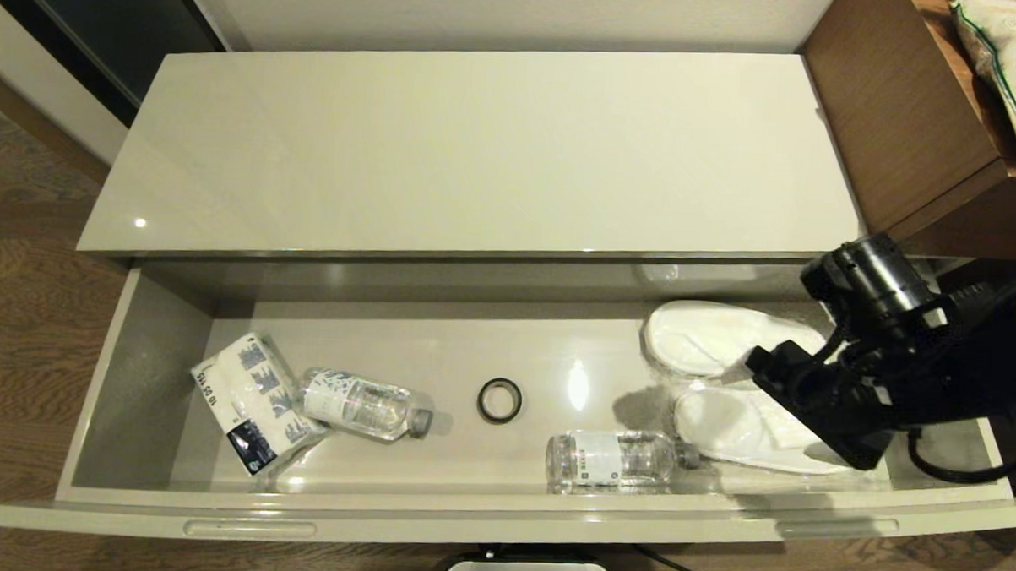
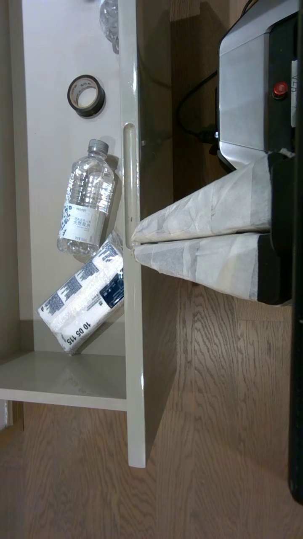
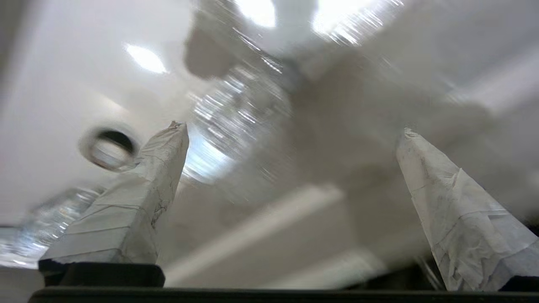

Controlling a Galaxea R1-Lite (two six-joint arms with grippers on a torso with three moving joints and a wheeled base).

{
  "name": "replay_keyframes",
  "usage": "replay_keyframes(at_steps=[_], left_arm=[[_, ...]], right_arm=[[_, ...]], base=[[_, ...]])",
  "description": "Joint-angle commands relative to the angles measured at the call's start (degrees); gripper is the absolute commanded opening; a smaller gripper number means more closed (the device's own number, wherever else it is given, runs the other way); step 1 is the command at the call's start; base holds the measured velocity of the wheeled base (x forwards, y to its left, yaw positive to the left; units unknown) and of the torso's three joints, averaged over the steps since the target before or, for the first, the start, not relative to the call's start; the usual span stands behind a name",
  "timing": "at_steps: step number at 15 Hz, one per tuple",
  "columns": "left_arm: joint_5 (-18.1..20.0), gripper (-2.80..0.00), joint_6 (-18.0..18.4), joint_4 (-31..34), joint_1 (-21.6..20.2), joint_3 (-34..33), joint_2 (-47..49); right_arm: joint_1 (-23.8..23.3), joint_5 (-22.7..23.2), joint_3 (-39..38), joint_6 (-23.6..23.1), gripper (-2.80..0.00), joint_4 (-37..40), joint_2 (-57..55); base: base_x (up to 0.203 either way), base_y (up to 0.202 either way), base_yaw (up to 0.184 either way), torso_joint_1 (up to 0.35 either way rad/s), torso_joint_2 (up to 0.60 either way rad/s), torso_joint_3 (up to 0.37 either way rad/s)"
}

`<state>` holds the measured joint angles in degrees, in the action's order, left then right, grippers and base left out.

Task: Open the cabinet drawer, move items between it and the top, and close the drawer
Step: Take out the disposable slippers from the drawer

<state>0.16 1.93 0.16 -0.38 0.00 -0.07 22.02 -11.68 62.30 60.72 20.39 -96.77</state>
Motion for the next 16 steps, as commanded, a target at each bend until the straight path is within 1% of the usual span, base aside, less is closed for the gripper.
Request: replay_keyframes(at_steps=[1,3,5,6,7,8,9,11,13,15,16], left_arm=[[0.10,-2.80,0.01,0.02,-0.06,-0.09,0.07],[0.10,-2.80,0.01,0.02,0.03,-0.09,0.07],[0.09,-2.80,0.01,0.02,0.03,-0.09,0.07],[0.02,-2.80,0.01,0.02,-0.06,-0.09,0.07],[0.06,-2.80,0.01,0.02,-0.05,-0.09,0.07],[0.02,-2.80,0.01,0.02,-0.06,-0.09,0.07],[0.07,-2.80,0.01,0.02,-0.01,-0.09,0.07],[0.02,-2.80,0.01,0.02,0.03,-0.09,0.07],[0.05,-2.80,0.01,0.02,0.03,-0.09,0.07],[0.08,-2.80,0.01,0.02,0.03,-0.09,0.07],[0.02,-2.80,0.01,0.02,-0.03,-0.09,0.07]], right_arm=[[0.72,-0.52,6.75,-0.67,0.00,-0.28,-5.20],[1.74,-4.09,11.26,-1.46,0.00,-0.33,-7.99],[3.52,-11.95,12.87,-2.11,0.00,-0.88,-11.46],[5.51,-14.97,13.82,-2.00,0.00,-0.98,-13.34],[7.22,-17.35,15.55,-1.59,0.00,-0.59,-15.17],[7.87,-18.37,15.69,-1.36,0.00,-0.66,-15.37],[8.24,-18.70,14.26,-1.18,0.00,-1.02,-14.62],[8.28,-17.94,11.05,-1.93,0.00,-1.77,-12.31],[7.53,-13.03,8.73,-6.63,0.00,-4.53,-9.70],[5.04,-10.36,5.74,-8.04,0.00,-4.02,-5.97],[2.86,-7.97,3.82,-9.54,0.00,-3.71,-2.67]], base=[[0.000,0.000,0.000,0.000,0.00,0.000],[0.000,0.000,0.000,0.000,0.00,0.000],[0.000,0.000,0.000,0.000,0.00,0.000],[0.000,0.000,0.000,0.000,0.00,0.000],[0.000,0.000,0.000,0.000,0.00,0.000],[0.000,0.000,0.000,0.000,0.00,0.000],[0.000,0.000,0.000,0.000,0.00,0.000],[0.000,0.000,0.000,0.000,0.00,0.000],[0.000,0.000,0.000,0.000,0.00,0.000],[0.000,0.000,0.000,0.000,0.00,0.000],[0.000,0.000,0.000,0.000,0.00,0.000]])
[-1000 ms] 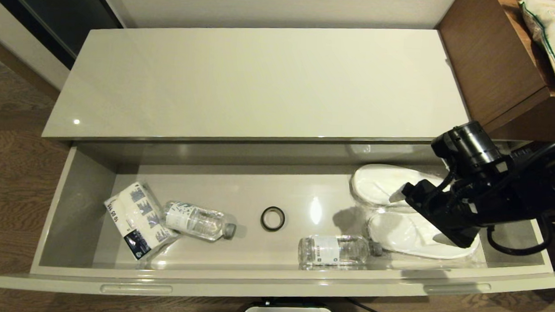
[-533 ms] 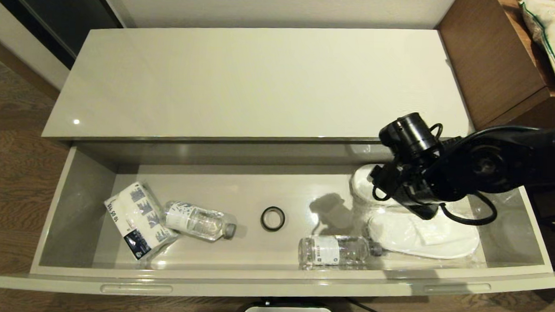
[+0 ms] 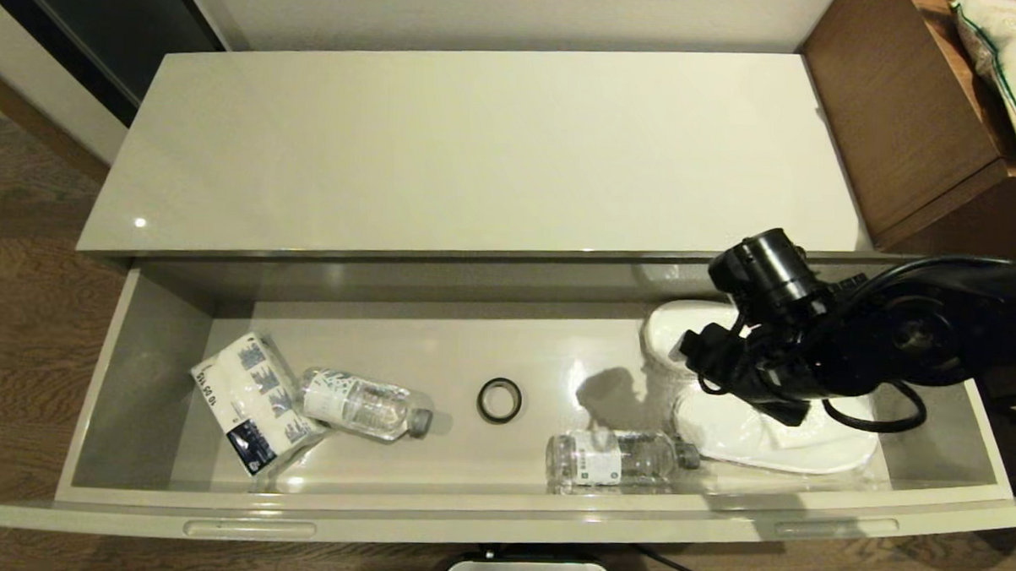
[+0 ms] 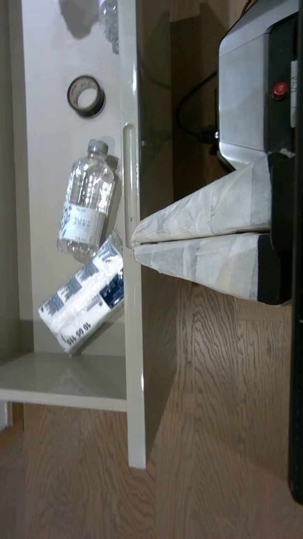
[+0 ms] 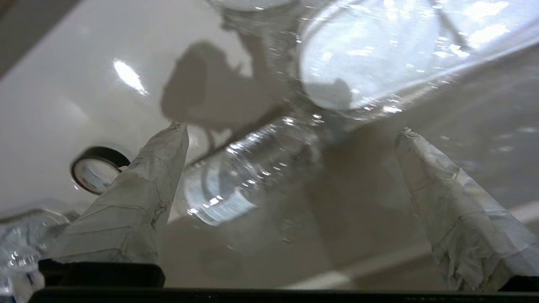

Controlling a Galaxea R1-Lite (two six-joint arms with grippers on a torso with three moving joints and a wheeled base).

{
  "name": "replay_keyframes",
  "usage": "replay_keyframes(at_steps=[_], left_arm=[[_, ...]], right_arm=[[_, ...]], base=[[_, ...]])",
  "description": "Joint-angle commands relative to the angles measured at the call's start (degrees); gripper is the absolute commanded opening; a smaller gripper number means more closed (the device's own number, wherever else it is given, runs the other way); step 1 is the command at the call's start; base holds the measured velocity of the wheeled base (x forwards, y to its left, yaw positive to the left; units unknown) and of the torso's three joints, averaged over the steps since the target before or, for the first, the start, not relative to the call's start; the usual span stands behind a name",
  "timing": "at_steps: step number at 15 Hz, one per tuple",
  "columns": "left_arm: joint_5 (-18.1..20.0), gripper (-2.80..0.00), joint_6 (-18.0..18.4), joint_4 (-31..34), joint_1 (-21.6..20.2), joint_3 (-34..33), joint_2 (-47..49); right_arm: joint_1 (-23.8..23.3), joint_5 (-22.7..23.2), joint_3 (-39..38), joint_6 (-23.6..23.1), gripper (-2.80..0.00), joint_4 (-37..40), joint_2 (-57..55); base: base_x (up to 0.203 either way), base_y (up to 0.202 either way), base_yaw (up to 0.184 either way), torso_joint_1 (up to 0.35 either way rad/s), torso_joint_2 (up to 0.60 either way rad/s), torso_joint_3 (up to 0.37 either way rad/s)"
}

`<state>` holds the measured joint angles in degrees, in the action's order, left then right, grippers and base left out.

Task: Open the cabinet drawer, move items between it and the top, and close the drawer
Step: Take out the disposable slippers from the drawer

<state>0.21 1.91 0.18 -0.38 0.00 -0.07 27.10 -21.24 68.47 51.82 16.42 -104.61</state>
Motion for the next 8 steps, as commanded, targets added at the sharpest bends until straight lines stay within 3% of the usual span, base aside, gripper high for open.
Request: replay_keyframes(at_steps=[1,4,8], left_arm=[[-0.03,-2.80,0.02,-0.01,-0.03,-0.09,0.07],[-0.03,-2.80,0.02,-0.01,0.03,-0.09,0.07],[-0.03,-2.80,0.02,-0.01,0.03,-0.09,0.07]], right_arm=[[-5.04,5.15,-4.55,-2.28,0.00,0.52,8.69],[-10.20,12.57,-15.09,-4.49,0.00,0.11,16.48],[-13.21,14.47,-19.52,-4.44,0.00,-4.12,17.51]], base=[[0.000,0.000,0.000,0.000,0.00,0.000],[0.000,0.000,0.000,0.000,0.00,0.000],[0.000,0.000,0.000,0.000,0.00,0.000]])
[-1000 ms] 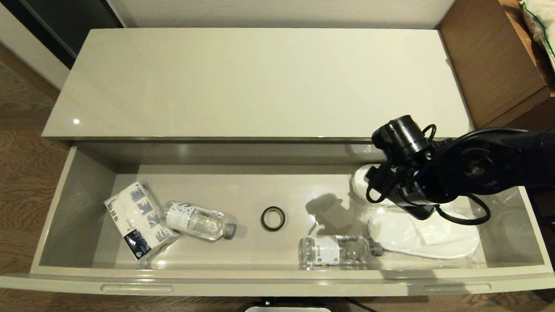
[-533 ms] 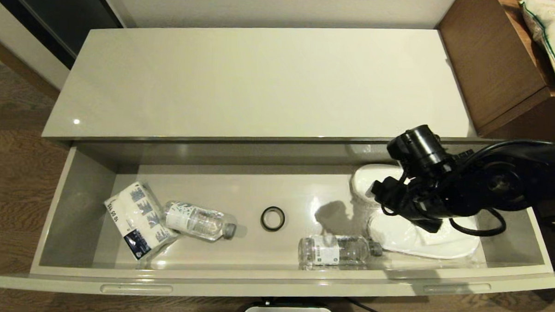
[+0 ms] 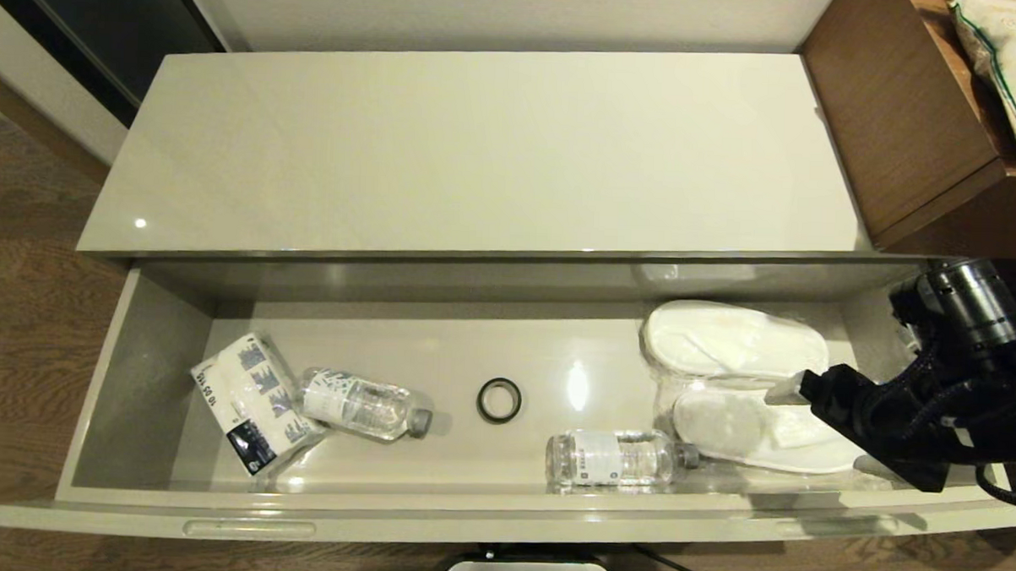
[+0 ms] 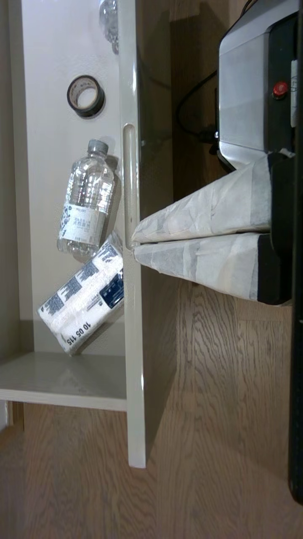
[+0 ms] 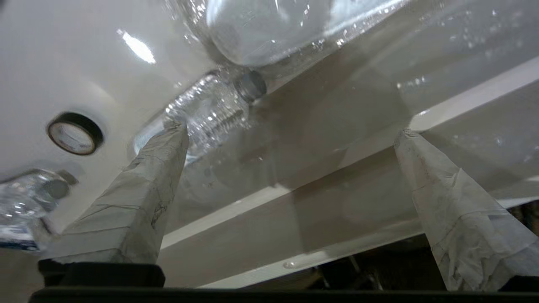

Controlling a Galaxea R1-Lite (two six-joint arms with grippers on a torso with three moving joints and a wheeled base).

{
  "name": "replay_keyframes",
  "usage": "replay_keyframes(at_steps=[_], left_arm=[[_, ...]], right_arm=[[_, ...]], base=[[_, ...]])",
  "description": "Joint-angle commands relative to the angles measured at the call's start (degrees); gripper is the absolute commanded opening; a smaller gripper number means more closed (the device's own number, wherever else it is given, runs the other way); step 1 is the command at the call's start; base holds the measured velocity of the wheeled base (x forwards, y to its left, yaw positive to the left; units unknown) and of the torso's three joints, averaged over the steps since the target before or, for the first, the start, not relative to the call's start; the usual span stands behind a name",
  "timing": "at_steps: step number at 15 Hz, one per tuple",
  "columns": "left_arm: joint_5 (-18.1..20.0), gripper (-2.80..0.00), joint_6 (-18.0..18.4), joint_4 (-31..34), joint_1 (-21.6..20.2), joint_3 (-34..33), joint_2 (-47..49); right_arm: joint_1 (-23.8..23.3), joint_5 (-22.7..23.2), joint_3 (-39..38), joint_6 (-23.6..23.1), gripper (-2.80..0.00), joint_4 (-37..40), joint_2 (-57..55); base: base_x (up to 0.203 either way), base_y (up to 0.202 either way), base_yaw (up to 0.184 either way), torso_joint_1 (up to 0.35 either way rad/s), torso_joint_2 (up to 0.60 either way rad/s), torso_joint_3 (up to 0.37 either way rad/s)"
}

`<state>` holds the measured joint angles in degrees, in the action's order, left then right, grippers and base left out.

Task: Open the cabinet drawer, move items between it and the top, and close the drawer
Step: Take out the disposable slippers from the drawer

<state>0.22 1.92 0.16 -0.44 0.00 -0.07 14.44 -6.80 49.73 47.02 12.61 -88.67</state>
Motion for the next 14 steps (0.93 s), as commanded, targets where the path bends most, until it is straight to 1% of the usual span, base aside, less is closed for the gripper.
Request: replay_keyframes(at_steps=[1,4,5,6,7,8,12,13,14], left_arm=[[0.04,-2.80,0.01,0.02,0.08,-0.09,0.07],[-0.03,-2.80,0.01,0.02,0.08,-0.09,0.07],[-0.04,-2.80,0.01,0.02,0.01,0.00,0.07],[0.04,-2.80,0.01,0.02,0.00,-0.09,0.07],[-0.04,-2.80,0.01,0.02,0.01,-0.09,0.07],[-0.04,-2.80,0.01,0.02,0.00,0.00,0.07],[-0.04,-2.80,0.01,0.02,0.09,-0.09,0.07],[-0.04,-2.80,0.01,0.02,0.09,-0.09,0.07],[-0.04,-2.80,0.01,0.02,0.00,-0.09,0.07]], right_arm=[[-0.55,0.10,-0.33,0.35,0.00,-0.30,1.37],[-0.98,0.12,-0.25,0.42,0.00,-0.43,-0.92],[-1.97,0.21,-0.11,0.39,0.00,-0.82,-2.21],[-2.93,0.72,-0.01,0.22,0.00,-2.53,-3.02],[-3.60,2.17,0.01,0.03,0.00,-4.23,-3.35],[-3.63,2.93,0.01,0.00,0.00,-4.78,-3.70],[-4.58,3.10,1.17,-0.19,0.00,-4.87,-4.67],[-4.59,3.11,1.33,-0.61,0.00,-4.87,-4.67],[-4.52,3.04,1.77,-2.09,0.00,-4.90,-4.29]], base=[[0.000,0.000,0.000,0.000,0.00,0.000],[0.000,0.000,0.000,0.000,0.00,0.000],[0.000,0.000,0.000,0.000,0.00,0.000],[0.000,0.000,0.000,0.000,0.00,0.000],[0.000,0.000,0.000,0.000,0.00,0.000],[0.000,0.000,0.000,0.000,0.00,0.000],[0.000,0.000,0.000,0.000,0.00,0.000],[0.000,0.000,0.000,0.000,0.00,0.000],[0.000,0.000,0.000,0.000,0.00,0.000]])
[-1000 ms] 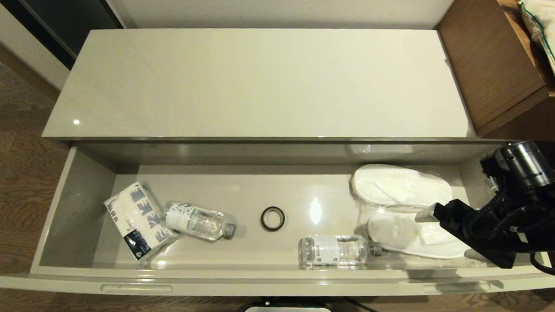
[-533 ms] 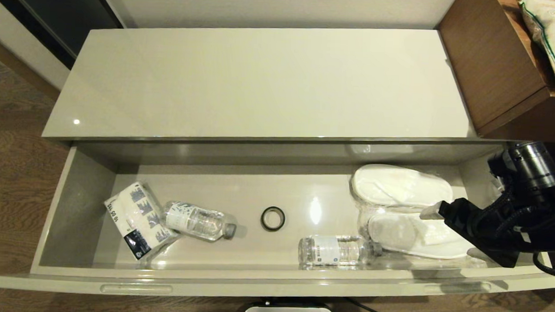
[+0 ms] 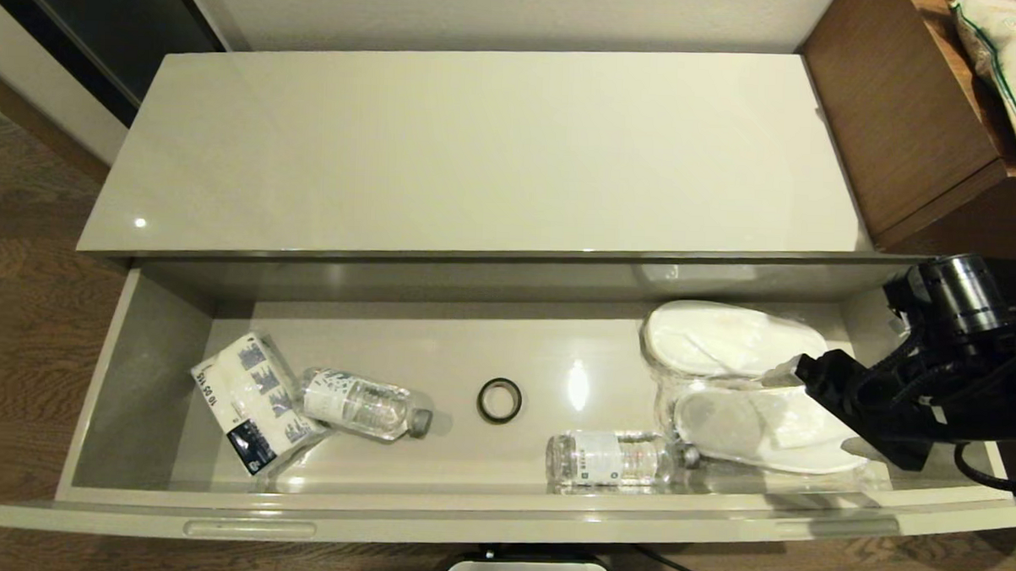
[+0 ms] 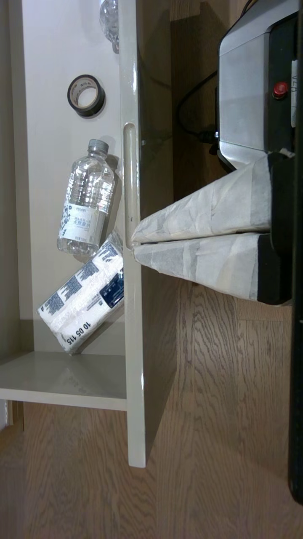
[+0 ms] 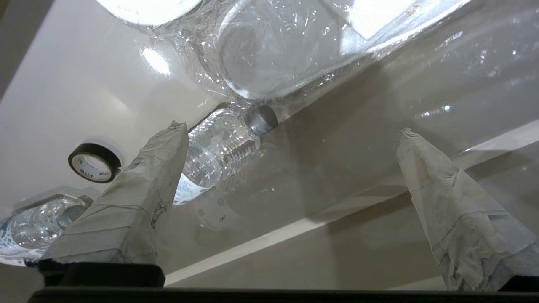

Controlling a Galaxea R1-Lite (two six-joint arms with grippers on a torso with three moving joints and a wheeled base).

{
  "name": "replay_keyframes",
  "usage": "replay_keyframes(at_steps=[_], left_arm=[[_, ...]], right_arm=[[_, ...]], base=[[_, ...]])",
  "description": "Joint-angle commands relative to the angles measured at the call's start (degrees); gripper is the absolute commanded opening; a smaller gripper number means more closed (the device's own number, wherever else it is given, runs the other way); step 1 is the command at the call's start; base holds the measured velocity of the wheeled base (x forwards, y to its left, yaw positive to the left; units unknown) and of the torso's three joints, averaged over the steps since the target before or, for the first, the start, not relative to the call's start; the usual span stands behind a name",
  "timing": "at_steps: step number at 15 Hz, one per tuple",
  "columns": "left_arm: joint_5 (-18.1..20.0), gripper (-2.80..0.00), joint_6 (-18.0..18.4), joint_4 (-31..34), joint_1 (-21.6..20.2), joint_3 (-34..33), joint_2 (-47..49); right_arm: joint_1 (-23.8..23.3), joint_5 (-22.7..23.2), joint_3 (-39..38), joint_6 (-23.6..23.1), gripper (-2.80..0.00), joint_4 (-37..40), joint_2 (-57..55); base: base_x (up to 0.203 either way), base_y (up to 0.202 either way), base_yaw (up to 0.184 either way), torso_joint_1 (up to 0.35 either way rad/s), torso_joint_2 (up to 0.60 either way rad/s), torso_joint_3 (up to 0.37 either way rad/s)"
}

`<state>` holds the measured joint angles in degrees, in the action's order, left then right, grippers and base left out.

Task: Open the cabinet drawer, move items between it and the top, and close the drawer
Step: Take out the disposable slippers from the drawer

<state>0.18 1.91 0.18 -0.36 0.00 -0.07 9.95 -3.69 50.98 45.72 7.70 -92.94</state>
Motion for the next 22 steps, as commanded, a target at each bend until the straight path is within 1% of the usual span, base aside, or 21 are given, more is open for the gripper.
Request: replay_keyframes(at_steps=[1,3,7,14,16,18,20,21,22], left_arm=[[0.01,-2.80,0.02,-0.01,0.00,-0.05,0.07],[-0.01,-2.80,0.02,-0.01,0.01,-0.09,0.07],[-0.01,-2.80,0.02,-0.01,-0.08,-0.09,0.07],[-0.01,-2.80,0.02,-0.01,-0.07,-0.09,0.07],[0.00,-2.80,0.02,-0.01,0.00,-0.09,0.07],[-0.01,-2.80,0.02,-0.01,-0.06,-0.09,0.07],[-0.01,-2.80,0.02,-0.01,0.01,-0.09,0.07],[-0.01,-2.80,0.02,-0.01,-0.03,-0.09,0.07],[0.13,-2.80,0.10,0.11,-0.07,-0.03,0.07]], right_arm=[[-0.02,-0.02,1.04,-1.23,0.00,0.03,0.38],[-0.02,0.00,2.06,-3.28,0.00,-0.05,0.57],[0.05,-0.09,2.17,-4.45,0.00,-2.82,-0.42],[0.07,-0.09,2.19,-4.94,0.00,-2.92,-0.92],[0.16,-0.09,2.33,-6.27,0.00,-2.95,-0.78],[1.23,0.00,3.34,-7.18,0.00,-2.88,-1.05],[2.06,0.45,3.87,-10.31,0.00,-3.10,-3.51],[1.96,0.59,4.59,-14.14,0.00,-3.73,-6.00],[0.63,0.70,5.01,-18.86,0.00,-4.91,-7.86]], base=[[0.000,0.000,0.000,0.000,0.00,0.000],[0.000,0.000,0.000,0.000,0.00,0.000],[0.000,0.000,0.000,0.000,0.00,0.000],[0.000,0.000,0.000,0.000,0.00,0.000],[0.000,0.000,0.000,0.000,0.00,0.000],[0.000,0.000,0.000,0.000,0.00,0.000],[0.000,0.000,0.000,0.000,0.00,0.000],[0.000,0.000,0.000,0.000,0.00,0.000],[0.000,0.000,0.000,0.000,0.00,0.000]])
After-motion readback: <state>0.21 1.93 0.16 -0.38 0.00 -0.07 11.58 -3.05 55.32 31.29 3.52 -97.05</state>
